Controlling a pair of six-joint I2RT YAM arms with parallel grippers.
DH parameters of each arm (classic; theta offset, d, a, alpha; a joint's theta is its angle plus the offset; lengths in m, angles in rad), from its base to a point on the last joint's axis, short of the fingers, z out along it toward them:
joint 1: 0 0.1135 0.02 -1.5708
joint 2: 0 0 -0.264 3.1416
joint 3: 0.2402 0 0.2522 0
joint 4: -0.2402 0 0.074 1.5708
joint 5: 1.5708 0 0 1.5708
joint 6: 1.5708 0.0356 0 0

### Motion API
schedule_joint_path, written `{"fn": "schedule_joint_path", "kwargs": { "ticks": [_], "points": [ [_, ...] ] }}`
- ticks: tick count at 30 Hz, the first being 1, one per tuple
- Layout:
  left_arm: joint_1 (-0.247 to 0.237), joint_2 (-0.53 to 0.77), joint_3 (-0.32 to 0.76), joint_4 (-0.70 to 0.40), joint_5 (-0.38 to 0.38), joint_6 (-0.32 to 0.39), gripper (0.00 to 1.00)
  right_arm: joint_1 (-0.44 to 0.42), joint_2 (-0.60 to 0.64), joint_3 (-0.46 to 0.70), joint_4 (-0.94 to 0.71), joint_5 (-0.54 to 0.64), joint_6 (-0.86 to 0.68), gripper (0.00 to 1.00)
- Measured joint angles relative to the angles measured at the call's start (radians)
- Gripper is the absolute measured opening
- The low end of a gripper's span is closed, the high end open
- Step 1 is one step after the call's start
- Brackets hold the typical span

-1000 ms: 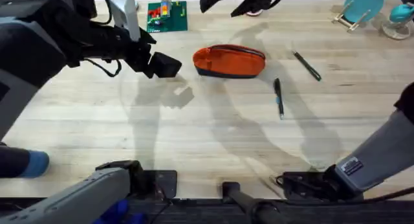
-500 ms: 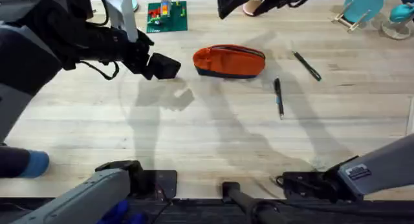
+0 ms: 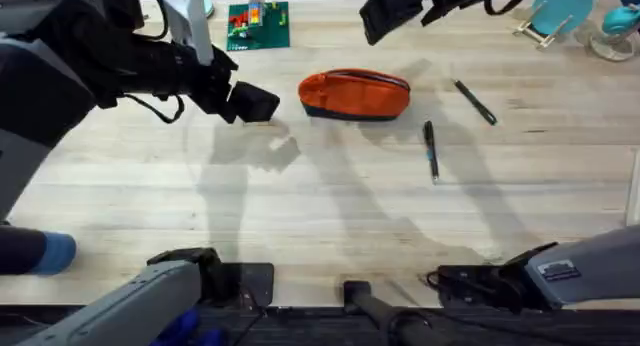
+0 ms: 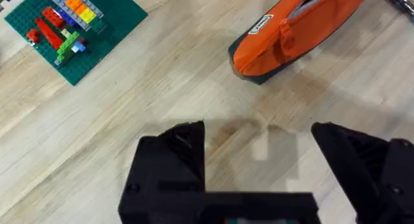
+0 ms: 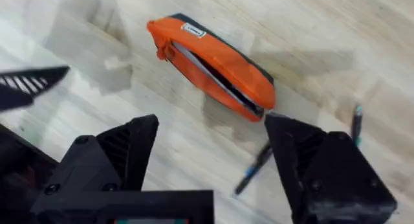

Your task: Unzip the bag, pick up the pens from the table one at a time and place them inside, then zip the bag closed.

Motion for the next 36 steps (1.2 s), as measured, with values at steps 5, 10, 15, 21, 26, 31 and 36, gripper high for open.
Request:
{"fn": "schedule_joint_path", "kwargs": {
  "ticks": [5,10,15,21,26,31,36],
  "points": [
    [0.0,0.0,0.0,0.0,0.0,0.0,0.993,0.0,0.0,0.0,-0.002,0.01,-0.122,0.996],
    [0.0,0.0,0.0,0.0,0.0,0.0,0.993,0.0,0.0,0.0,0.001,0.025,-0.2,0.907],
    [0.0,0.0,0.0,0.0,0.0,0.0,0.993,0.0,0.0,0.0,0.004,0.054,-0.257,0.453],
    [0.0,0.0,0.0,0.0,0.0,0.0,0.993,0.0,0.0,0.0,0.012,0.069,-0.3,0.032],
    [0.0,0.0,0.0,0.0,0.0,0.0,0.993,0.0,0.0,0.0,0.014,0.073,-0.374,0.03],
    [0.0,0.0,0.0,0.0,0.0,0.0,0.993,0.0,0.002,0.0,0.014,0.074,-0.416,0.03],
    [0.0,0.0,0.0,0.0,0.0,0.0,0.992,0.0,0.031,0.0,0.014,0.074,-0.486,0.032]
  ]
}}
